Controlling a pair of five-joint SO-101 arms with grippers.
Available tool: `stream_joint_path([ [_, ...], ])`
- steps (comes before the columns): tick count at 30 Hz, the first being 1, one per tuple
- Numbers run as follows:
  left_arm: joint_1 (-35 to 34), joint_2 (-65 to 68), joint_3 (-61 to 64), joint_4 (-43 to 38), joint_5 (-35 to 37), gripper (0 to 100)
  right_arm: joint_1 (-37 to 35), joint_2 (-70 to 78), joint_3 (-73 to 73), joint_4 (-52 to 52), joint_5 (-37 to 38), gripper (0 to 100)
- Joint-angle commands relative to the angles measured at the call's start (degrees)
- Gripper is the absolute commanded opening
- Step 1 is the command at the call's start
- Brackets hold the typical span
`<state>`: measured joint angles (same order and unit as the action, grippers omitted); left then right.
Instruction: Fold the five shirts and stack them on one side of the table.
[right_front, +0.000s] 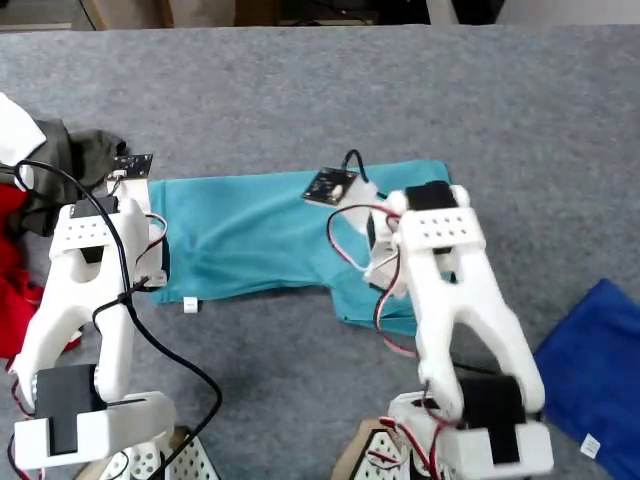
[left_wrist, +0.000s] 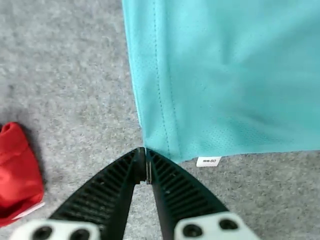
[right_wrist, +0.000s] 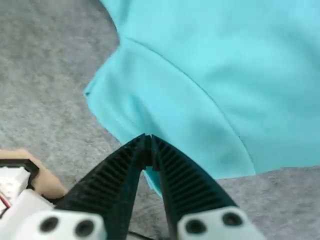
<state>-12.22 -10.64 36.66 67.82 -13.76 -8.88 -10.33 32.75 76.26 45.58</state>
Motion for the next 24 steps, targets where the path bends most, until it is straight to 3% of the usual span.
stream_joint_path([
  [1, -0.53, -2.15, -0.26, -0.53, -0.35, 2, 3.74, 4.26, -2.51, -1.14, 0.97, 0.5],
  [16, -0.53, -2.15, -0.18, -0.53, -0.35, 2, -0.31, -5.76, 17.98, -8.00, 0.88, 0.5],
  [24, -0.53, -2.59, -0.79, -0.53, -0.35, 2, -0.04, -6.20, 9.19, -3.87, 0.53, 0.5],
])
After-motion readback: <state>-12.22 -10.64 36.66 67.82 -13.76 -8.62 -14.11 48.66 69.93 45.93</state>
